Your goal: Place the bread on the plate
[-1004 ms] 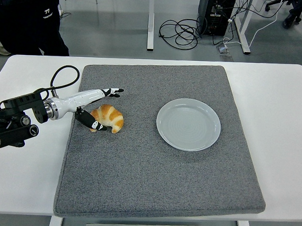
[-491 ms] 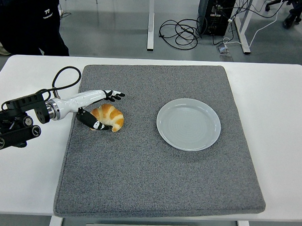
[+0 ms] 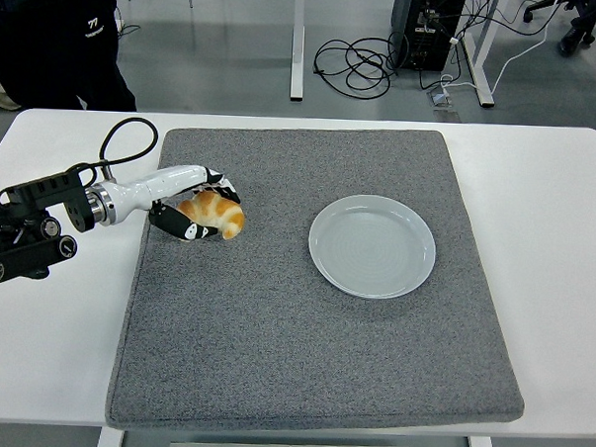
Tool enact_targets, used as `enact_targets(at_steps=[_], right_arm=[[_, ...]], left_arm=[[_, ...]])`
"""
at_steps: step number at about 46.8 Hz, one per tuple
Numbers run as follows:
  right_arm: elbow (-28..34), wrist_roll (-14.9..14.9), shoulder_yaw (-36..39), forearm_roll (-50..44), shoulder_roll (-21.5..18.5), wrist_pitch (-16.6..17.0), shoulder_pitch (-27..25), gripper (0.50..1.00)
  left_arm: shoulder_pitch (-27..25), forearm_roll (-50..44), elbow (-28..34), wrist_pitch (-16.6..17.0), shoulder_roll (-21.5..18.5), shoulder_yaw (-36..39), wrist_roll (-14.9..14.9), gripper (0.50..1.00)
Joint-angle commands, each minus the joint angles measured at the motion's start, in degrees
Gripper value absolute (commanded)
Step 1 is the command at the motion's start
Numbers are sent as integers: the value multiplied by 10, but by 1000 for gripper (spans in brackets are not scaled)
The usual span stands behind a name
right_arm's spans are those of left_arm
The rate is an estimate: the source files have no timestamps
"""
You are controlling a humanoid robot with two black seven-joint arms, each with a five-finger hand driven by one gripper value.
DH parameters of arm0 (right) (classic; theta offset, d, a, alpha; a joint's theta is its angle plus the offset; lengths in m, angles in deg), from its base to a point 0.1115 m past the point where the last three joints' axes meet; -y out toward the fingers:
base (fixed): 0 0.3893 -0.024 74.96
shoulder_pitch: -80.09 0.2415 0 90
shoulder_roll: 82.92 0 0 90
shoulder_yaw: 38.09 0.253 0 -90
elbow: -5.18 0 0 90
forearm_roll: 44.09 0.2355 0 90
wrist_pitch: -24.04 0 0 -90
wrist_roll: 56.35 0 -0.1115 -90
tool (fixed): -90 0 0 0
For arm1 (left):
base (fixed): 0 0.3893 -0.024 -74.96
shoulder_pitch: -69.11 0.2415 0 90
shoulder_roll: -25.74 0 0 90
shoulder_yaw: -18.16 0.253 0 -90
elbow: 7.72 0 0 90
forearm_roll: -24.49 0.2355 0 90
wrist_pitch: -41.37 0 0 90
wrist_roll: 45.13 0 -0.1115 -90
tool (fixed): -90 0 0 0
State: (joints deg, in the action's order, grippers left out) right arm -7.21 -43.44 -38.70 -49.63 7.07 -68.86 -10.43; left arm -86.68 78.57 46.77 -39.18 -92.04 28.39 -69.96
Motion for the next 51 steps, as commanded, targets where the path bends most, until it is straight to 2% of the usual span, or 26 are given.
enact_targets(at_steps=[1,15,31,42,48,51], right_arm=[[0,0,0,0,0,0,0,1000],[0,0,0,0,0,0,0,1000],[0,0,1,0,0,1,0,1000],[1,0,1,0,0,1,0,1000],[0,0,1,0,0,1,0,1000],[1,0,1,0,0,1,0,1000]], left_arm=[[-3,-3,0,-4,-1,0,0,500],[-39,-5,0,-43,-23,-1,5,500],[-113,-5,0,-116,-67,-3,1,500],[-185,-4,-1,-157,-62,-2,8,500],[-213,-3,-1,-160,-55,2,14,500],[-224,-3,-2,-160,-36,2,22,500]])
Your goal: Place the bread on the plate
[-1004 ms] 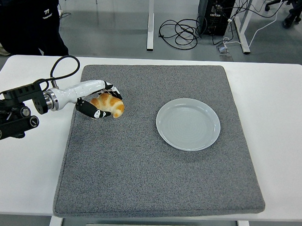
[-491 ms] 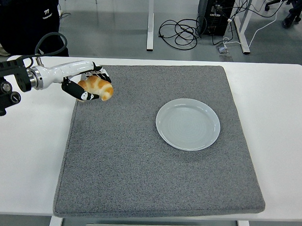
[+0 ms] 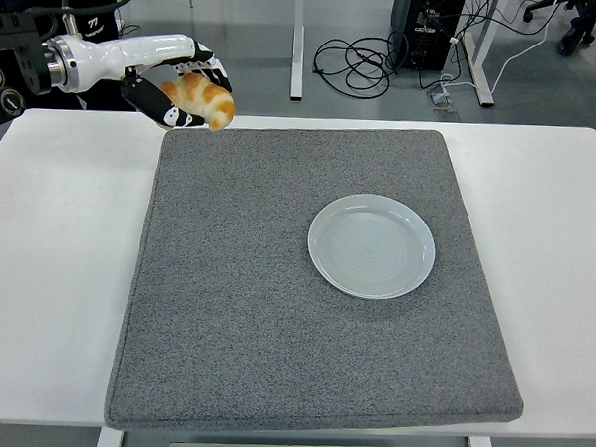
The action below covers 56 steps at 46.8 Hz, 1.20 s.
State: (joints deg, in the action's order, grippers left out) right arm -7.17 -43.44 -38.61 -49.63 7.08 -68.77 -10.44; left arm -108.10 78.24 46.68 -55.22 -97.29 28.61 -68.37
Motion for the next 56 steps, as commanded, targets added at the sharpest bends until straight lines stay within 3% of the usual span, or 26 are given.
enact_targets(at_steps=[1,25,38,56], right_arm=[[0,0,0,0,0,0,0,1000],[0,0,-1,0,0,0,-4,1000],[0,0,-1,0,0,0,-5,1000],[0,0,-1,0,0,0,-10,1000]], left_arm=[[-13,1,-2,0,24,1,8,500],[-37,-1,-116,8,235,-5,31,500],[-23,2,-153,49,330,1,45,500],[74,2,-170,148,330,44,35,500]])
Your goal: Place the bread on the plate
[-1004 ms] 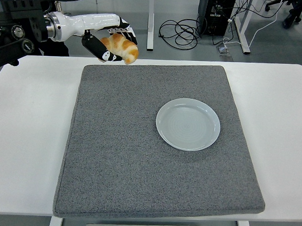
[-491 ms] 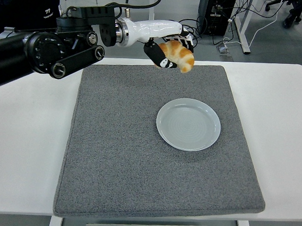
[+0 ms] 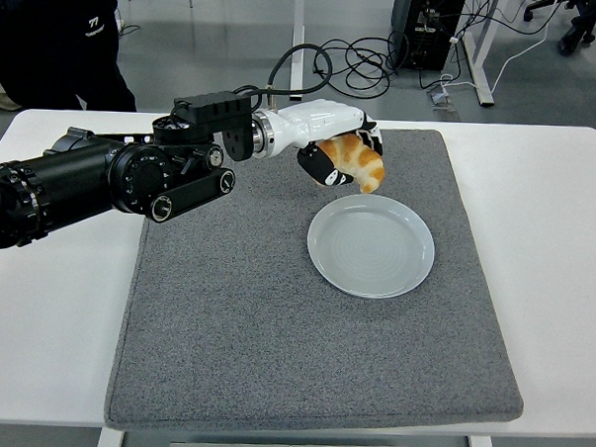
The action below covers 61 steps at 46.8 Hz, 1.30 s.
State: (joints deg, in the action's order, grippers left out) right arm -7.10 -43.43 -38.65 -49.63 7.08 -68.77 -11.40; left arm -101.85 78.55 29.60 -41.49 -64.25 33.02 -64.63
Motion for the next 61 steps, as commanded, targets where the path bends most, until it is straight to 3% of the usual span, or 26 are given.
enact_targets(at_steps=[1,34,47,53,61], right_arm=[[0,0,-1,0,0,0,1,1000],[0,0,0,0,0,0,1,1000],[0,0,0,1,0,0,1,1000],[0,0,0,0,0,0,2,1000],[0,0,1,0,0,0,1,1000]], left_arm=[[16,-1,0,14,0,0,-4,500],[58,-25,1,23,0,-6,-21,500],[64,-33,6,-1,0,-1,-38,500],[63,-31,9,-23,0,1,-62,500],[59,-24,9,-24,0,3,-65,500]])
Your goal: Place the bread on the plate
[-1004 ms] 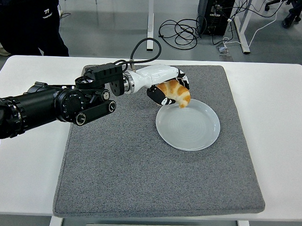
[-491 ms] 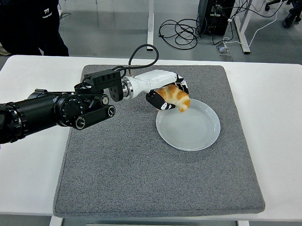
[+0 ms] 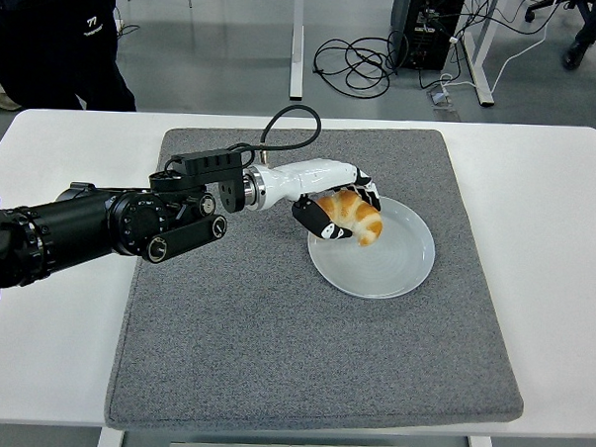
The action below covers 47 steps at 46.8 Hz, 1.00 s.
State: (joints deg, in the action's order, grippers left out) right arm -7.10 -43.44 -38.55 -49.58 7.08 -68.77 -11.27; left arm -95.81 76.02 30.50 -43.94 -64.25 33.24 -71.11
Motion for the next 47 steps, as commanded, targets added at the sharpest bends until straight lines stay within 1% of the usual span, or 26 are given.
enact_targets(at_steps=[1,8,13,35,42,47], right_arm=[[0,0,0,0,0,0,0,1000],[1,0,0,0,0,0,0,1000],[1,0,0,0,0,0,0,1000],[1,0,0,0,0,0,0,1000],[1,0,0,0,0,0,0,1000],[1,0,0,0,0,0,0,1000]], left_arm=[[-1,2,0,1,0,2,0,500],[0,2,1,-1,0,6,-11,500],[3,2,4,-6,0,9,-25,500],[8,-8,4,-7,0,6,-25,500],[15,-8,3,-6,0,4,-24,563],[19,-8,3,-6,0,4,-24,589]])
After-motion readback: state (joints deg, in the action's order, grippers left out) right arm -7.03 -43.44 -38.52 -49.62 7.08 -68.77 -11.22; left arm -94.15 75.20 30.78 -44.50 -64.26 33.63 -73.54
